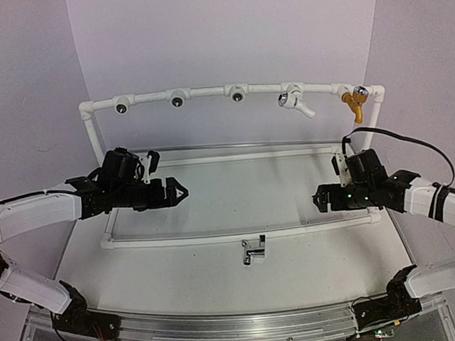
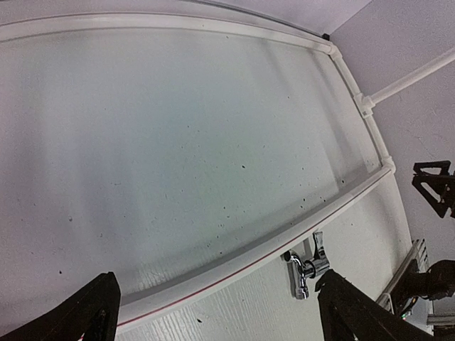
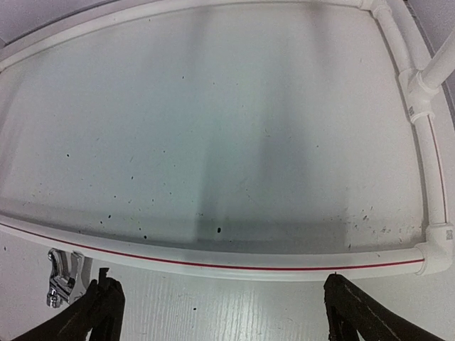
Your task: Install the water faucets
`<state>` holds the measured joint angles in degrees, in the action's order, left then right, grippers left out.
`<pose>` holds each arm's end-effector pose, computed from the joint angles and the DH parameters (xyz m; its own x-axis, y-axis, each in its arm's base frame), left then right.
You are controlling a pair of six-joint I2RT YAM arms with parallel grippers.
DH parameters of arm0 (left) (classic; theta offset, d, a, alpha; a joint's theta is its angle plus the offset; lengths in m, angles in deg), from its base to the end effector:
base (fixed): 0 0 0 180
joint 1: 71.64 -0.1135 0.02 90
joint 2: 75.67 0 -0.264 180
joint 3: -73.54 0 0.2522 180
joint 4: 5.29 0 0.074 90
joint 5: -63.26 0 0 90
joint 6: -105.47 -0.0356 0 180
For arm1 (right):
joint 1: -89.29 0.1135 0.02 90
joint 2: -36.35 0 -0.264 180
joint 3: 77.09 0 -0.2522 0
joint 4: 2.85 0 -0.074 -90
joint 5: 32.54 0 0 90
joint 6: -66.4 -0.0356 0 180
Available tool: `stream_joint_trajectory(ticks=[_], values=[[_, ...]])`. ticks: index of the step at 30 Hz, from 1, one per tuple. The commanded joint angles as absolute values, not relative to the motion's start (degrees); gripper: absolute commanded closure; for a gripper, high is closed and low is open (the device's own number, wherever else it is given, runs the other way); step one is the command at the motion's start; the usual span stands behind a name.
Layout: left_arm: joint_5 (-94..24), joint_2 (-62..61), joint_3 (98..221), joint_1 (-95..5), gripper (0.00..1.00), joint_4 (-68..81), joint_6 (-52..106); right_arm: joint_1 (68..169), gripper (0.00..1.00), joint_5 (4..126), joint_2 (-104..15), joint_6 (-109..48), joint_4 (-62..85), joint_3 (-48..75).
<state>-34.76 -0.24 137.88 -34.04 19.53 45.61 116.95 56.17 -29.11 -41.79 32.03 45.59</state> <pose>0.2264 -0.1806 0.2564 -0.7502 -0.0498 -0.6593 0.3666 0.7985 -0.4774 0.2131 0.1108 0.2432 -0.7144 -0.0221 -0.6994 -0.2384 0.9474 0.2136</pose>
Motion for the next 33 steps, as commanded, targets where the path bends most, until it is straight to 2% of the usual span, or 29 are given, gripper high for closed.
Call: stream_joint_trajectory(ticks=[1, 7, 13, 21, 30, 33], values=[[-39.62, 0.07, 135.94, -32.57, 0.0, 13.03, 48.74, 116.92, 0.02, 68.41, -29.93, -41.16, 23.71, 48.91], [-37.8, 3.61, 134.81, -28.46, 0.01, 10.64, 50.65, 117.97, 0.02, 79.66, -31.14, -45.29, 13.25, 54.38], [-36.0, 9.17, 137.58, -25.55, 0.02, 10.12, 51.63, 122.29, 0.02, 87.45, -38.78, -54.55, 11.58, 51.77], [-33.58, 13.26, 140.14, -22.83, 0.04, 10.02, 51.8, 130.81, 0.03, 87.04, -47.59, -63.3, -1.3, 53.54], [-31.95, 11.79, 139.42, -22.28, 0.04, 9.89, 52.17, 133.31, 0.28, 83.07, -59.89, -68.43, -6.91, 49.81], [-31.52, 11.38, 139.01, -22.1, 0.04, 9.8, 52.26, 134.22, 0.31, 81.3, -61.97, -68.61, -7.49, 47.97]])
